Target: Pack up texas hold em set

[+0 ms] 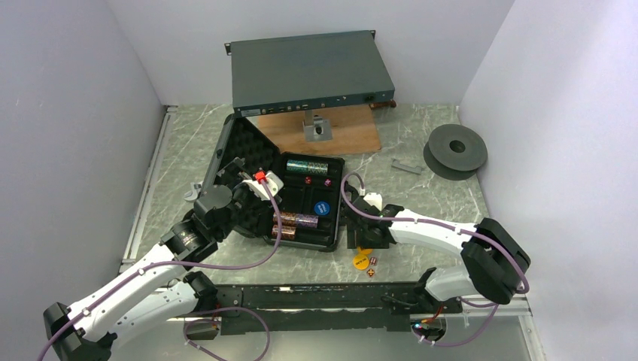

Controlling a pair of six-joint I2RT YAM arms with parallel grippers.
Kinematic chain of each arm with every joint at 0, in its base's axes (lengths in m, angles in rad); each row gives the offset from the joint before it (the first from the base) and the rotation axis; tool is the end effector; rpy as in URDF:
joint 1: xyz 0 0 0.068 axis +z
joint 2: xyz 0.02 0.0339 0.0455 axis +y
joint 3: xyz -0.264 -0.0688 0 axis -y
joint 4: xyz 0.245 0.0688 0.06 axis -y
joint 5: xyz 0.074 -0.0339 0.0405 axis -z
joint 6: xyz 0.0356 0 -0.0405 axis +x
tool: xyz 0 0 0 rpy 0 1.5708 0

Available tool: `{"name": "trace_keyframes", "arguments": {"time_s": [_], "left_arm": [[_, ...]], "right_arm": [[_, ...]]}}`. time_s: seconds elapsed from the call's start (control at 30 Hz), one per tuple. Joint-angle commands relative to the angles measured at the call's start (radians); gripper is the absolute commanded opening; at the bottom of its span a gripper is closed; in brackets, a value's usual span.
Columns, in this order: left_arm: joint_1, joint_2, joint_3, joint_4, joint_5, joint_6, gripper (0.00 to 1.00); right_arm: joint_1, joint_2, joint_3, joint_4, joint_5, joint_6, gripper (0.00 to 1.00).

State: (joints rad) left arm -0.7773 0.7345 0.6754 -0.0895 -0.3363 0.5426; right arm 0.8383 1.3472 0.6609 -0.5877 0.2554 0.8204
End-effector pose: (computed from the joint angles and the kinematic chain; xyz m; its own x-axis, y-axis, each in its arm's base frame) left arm 0.1356 -0.1169 0.3199 0.1314 0.5546 -0.8217 0.4223 0.7186 0.5525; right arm 0.1543 0.1581 0.1584 -0.9261 0.0286 -0.3761 0.0109 0.9987 0.0492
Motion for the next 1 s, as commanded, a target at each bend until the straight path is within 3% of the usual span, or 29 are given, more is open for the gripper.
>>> {"name": "trace_keyframes", "arguments": {"time_s": [0.0, 0.97], "left_arm": [[0.004, -0.016, 0.012, 0.018, 0.013, 0.011, 1.0], [0.003, -0.009, 0.01, 0.019, 0.013, 0.011, 1.0]], "right_arm": [[-0.004, 0.01, -0.008, 0.031, -0.006, 0.001, 0.71], [-0.004, 0.066, -0.041, 0.072, -0.014, -0.003, 0.72]]}}
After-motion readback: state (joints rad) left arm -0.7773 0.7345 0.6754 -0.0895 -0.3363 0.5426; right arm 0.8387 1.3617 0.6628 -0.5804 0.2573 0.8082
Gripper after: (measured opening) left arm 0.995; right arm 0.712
